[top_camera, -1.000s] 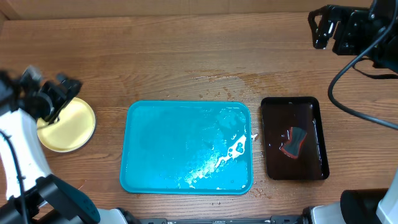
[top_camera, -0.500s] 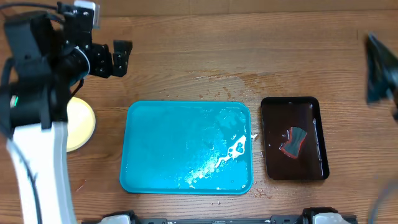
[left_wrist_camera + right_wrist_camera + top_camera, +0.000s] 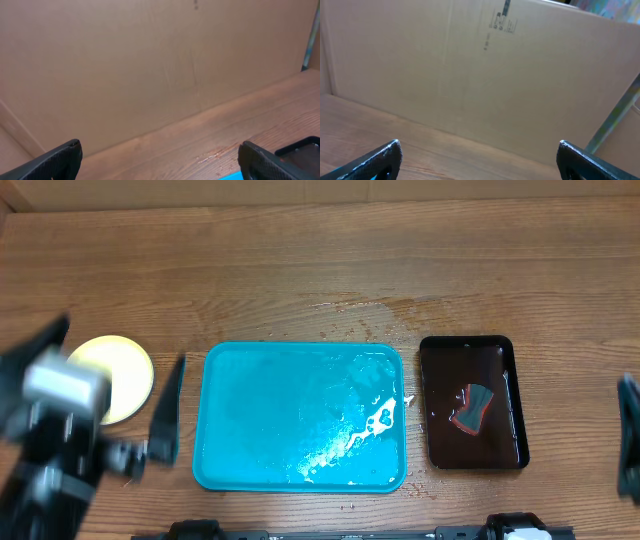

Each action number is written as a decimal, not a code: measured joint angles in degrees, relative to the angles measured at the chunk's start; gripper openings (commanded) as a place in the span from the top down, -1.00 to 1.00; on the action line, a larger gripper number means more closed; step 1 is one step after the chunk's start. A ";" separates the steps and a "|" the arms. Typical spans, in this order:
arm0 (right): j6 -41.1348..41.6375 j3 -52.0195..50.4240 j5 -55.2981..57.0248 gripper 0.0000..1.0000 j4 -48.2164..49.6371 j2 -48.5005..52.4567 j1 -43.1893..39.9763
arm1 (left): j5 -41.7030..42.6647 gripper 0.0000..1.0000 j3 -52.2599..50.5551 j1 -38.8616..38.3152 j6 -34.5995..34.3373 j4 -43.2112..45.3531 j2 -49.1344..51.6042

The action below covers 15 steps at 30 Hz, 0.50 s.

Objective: Clean dirty plates on tray and stack at the side

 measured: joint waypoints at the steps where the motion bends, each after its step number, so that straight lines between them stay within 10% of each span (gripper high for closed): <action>1: -0.04 0.00 -0.39 -1.00 -0.33 -0.85 0.00 | 0.00 -1.00 0.11 0.00 0.02 -0.72 -1.49; 15: -0.04 -1.84 -0.98 -1.00 -5.44 -4.09 0.00 | -0.20 -1.00 -0.04 0.00 1.29 -3.02 -5.73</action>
